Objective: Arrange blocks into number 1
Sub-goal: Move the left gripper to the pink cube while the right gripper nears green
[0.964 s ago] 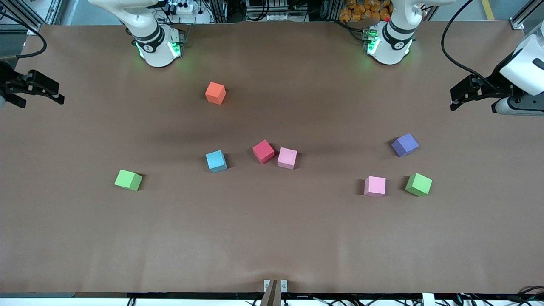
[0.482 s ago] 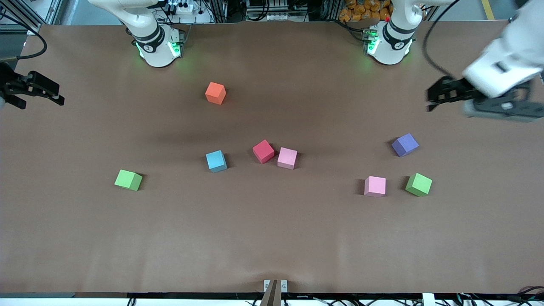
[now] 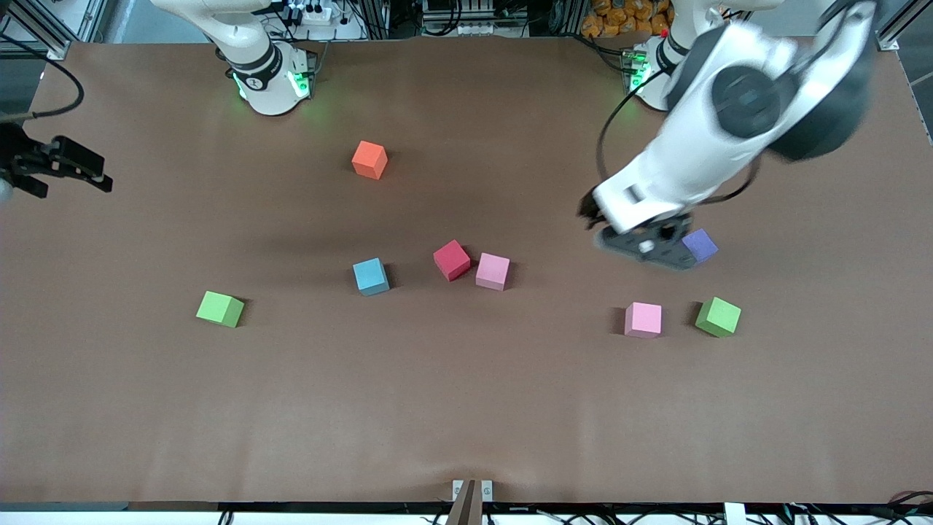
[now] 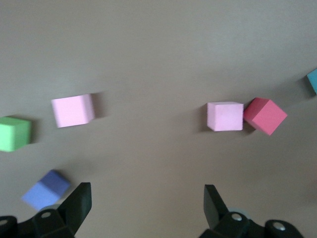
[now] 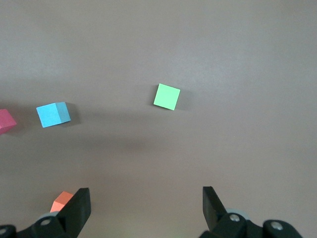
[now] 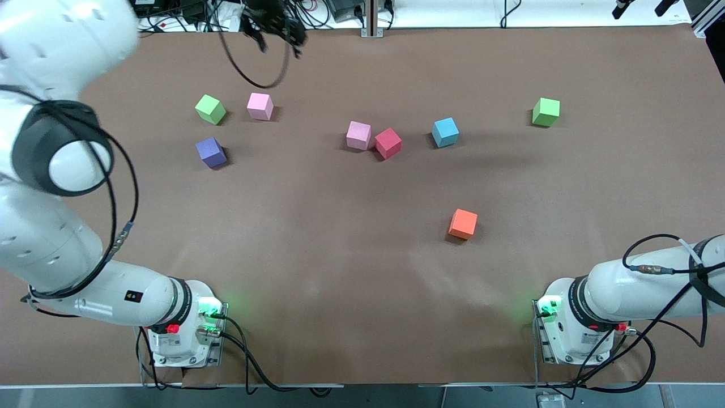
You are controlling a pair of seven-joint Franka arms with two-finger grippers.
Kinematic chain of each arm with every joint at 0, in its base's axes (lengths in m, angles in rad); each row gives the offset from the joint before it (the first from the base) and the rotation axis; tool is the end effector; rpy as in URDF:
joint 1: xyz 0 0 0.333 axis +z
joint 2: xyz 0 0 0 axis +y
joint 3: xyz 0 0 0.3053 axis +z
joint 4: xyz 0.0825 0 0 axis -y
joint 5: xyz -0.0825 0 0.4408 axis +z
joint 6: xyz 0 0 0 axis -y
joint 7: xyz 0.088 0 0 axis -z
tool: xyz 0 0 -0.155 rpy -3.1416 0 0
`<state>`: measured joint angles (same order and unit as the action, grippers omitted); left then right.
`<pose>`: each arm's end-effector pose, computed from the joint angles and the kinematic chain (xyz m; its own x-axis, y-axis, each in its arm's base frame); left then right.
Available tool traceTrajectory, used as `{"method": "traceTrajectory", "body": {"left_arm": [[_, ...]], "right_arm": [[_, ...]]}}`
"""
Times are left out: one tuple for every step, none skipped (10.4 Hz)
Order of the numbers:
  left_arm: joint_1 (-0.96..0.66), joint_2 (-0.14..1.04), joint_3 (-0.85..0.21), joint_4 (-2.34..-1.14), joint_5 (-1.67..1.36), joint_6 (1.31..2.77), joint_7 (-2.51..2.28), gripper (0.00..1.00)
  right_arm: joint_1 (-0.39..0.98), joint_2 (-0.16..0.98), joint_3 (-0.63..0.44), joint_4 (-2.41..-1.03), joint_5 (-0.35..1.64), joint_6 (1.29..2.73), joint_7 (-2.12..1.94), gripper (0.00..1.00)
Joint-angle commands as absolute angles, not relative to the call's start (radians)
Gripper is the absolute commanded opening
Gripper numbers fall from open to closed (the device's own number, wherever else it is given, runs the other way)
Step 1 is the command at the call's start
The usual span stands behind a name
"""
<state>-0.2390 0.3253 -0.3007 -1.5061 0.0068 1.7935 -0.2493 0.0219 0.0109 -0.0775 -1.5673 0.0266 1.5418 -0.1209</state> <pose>0.6135 -0.3453 0.4130 0.9601 -0.2761 -0.0450 -0.2721 -0.9590 0.0795 0.6088 -0.0295 0.5586 0.9973 0.0660 -0.0330 0.0650 -0.9974 -0.0299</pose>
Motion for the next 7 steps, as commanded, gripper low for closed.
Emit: {"method": "traceTrajectory", "body": {"left_arm": [[-0.325, 0.418, -0.304, -1.505, 0.009, 1.894, -0.38, 1.0], [-0.348, 0.461, -0.302, -1.505, 0.011, 1.948, -0.408, 1.0], [-0.377, 0.5, -0.301, -1.505, 0.014, 2.0, -0.444, 1.0], [-0.396, 0.538, -0.298, -1.505, 0.017, 2.044, -0.468, 1.0], [-0.409, 0.575, -0.298, -1.505, 0.044, 2.081, -0.48, 1.0], [-0.425, 0.616, -0.298, -1.505, 0.085, 2.11, -0.509, 1.0], [-0.44, 0.655, -0.298, -1.502, 0.113, 2.138, -0.559, 1.0]], "right_arm": [[0.002, 0.101, -0.067, -1.549, 0.017, 1.592, -0.106, 1.0], [-0.003, 0.139, -0.067, -1.549, 0.015, 1.636, -0.107, 1.0], [-0.003, 0.185, -0.067, -1.549, 0.012, 1.676, -0.107, 1.0], [-0.012, 0.23, -0.067, -1.549, 0.014, 1.725, -0.107, 1.0], [-0.015, 0.274, -0.067, -1.551, 0.012, 1.78, -0.107, 1.0], [-0.017, 0.322, -0.067, -1.551, 0.009, 1.834, -0.107, 1.0], [-0.028, 0.369, -0.067, -1.551, 0.008, 1.876, -0.109, 1.0]]}}
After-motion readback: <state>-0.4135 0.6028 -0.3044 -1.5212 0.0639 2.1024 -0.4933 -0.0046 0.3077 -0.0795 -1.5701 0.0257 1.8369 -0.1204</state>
